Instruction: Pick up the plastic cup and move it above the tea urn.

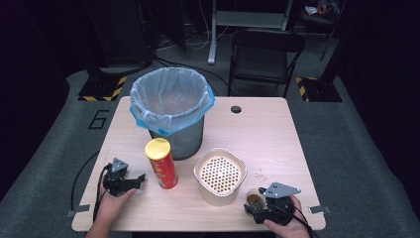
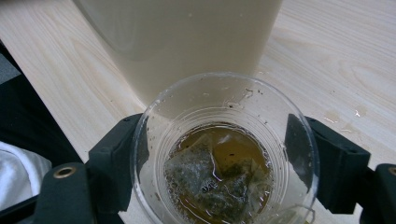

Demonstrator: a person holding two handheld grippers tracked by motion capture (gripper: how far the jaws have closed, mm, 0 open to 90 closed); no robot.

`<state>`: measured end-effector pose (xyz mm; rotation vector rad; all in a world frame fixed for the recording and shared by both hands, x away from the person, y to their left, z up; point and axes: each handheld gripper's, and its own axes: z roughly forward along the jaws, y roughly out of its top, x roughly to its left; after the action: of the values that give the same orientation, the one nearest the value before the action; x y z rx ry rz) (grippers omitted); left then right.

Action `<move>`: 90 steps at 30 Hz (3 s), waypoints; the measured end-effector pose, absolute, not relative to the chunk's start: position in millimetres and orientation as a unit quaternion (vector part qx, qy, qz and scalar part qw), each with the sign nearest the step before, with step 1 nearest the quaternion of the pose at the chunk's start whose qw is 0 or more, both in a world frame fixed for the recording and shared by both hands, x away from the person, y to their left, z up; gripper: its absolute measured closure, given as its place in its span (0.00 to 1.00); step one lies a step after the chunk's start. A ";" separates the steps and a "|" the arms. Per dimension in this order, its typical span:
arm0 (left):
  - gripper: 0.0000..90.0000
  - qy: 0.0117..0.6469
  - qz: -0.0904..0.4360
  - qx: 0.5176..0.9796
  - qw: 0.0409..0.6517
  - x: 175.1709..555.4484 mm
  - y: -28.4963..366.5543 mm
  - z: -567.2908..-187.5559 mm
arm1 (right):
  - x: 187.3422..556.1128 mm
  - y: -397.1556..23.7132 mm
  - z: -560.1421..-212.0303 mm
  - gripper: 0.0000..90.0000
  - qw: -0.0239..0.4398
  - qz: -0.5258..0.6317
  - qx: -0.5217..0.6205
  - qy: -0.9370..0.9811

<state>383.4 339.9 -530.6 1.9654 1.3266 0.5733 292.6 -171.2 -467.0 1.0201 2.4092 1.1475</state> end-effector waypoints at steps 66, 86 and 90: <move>0.18 0.511 0.220 0.756 0.345 383.8 339.8 -530.6 | 416.1 -206.4 -462.5 0.24 0.121 0.389 0.326 0.853; 0.18 0.510 0.221 0.756 0.345 383.9 339.8 -530.7 | 404.9 -209.8 -444.8 0.16 0.168 0.421 0.338 0.824; 0.18 0.511 0.221 0.756 0.345 383.9 339.7 -530.7 | 396.1 -214.2 -436.4 0.16 0.176 0.430 0.349 0.814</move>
<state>383.9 339.7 -530.7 1.9626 1.3255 0.5733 396.1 -214.2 -436.4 0.9880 2.3035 1.2186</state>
